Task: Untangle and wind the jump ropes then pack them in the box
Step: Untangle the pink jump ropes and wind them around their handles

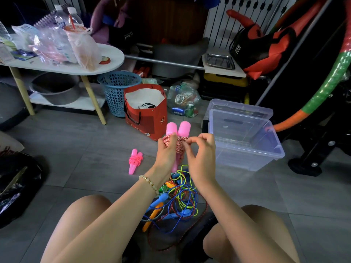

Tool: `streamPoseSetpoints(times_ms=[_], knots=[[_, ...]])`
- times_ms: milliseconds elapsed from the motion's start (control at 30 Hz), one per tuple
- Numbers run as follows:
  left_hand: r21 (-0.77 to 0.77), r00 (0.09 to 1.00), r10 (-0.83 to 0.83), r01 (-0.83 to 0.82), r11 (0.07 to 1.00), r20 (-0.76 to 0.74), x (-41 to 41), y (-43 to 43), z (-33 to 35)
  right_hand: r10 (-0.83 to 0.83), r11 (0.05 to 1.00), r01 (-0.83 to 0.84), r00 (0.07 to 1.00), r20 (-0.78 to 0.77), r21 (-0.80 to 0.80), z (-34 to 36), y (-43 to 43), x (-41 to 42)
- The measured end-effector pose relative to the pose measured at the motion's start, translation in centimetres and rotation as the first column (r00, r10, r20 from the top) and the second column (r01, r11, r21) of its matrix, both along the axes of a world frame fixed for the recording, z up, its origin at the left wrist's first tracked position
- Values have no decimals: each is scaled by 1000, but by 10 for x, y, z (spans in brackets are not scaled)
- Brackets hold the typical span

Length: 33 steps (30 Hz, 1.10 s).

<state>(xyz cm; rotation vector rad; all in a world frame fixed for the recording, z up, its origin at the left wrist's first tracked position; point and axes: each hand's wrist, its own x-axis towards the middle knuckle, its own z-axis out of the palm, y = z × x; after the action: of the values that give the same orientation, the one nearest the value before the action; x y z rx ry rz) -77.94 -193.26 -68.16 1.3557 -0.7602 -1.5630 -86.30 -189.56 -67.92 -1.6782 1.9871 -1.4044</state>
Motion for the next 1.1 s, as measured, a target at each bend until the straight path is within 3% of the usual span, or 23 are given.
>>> streamPoseSetpoints(times_ms=[133,267,333,400,500,567,667,733,800,867,933,1100], knots=[[61,996,20,-14,998,-87,2,-5,8,126,984,-158,944,305,81,3,-5,3],[139,868,-38,122,983,-495,11,-18,25,236,953,-302,761,605,8,15,-9,-4],[126,826,-50,146,981,-561,13,-21,27,252,945,-327,687,682,-20,19,-10,-3],[128,825,-24,116,985,-565,14,-21,26,268,942,-335,702,660,-26,18,-10,0],[-33,958,-111,106,994,-265,20,-25,20,291,948,-317,814,502,-33,15,-9,2],[-177,978,-192,176,968,-82,25,-25,21,222,965,-262,799,559,-8,16,-11,-1],[-269,973,-229,212,939,-31,25,-16,21,143,931,-346,631,763,112,16,-26,-2],[-242,966,-256,238,940,-43,28,-16,20,155,892,-431,576,803,138,12,-37,0],[-189,944,-331,325,926,3,38,-24,19,156,895,-426,577,802,132,15,-48,2],[-163,859,-473,504,848,193,56,-37,19,117,894,-420,554,824,155,17,-60,3],[-160,785,-549,604,781,285,72,-52,22,101,871,-453,544,833,190,19,-75,5],[-256,826,-471,549,796,310,97,-103,14,111,839,-511,494,862,185,8,-122,28]])
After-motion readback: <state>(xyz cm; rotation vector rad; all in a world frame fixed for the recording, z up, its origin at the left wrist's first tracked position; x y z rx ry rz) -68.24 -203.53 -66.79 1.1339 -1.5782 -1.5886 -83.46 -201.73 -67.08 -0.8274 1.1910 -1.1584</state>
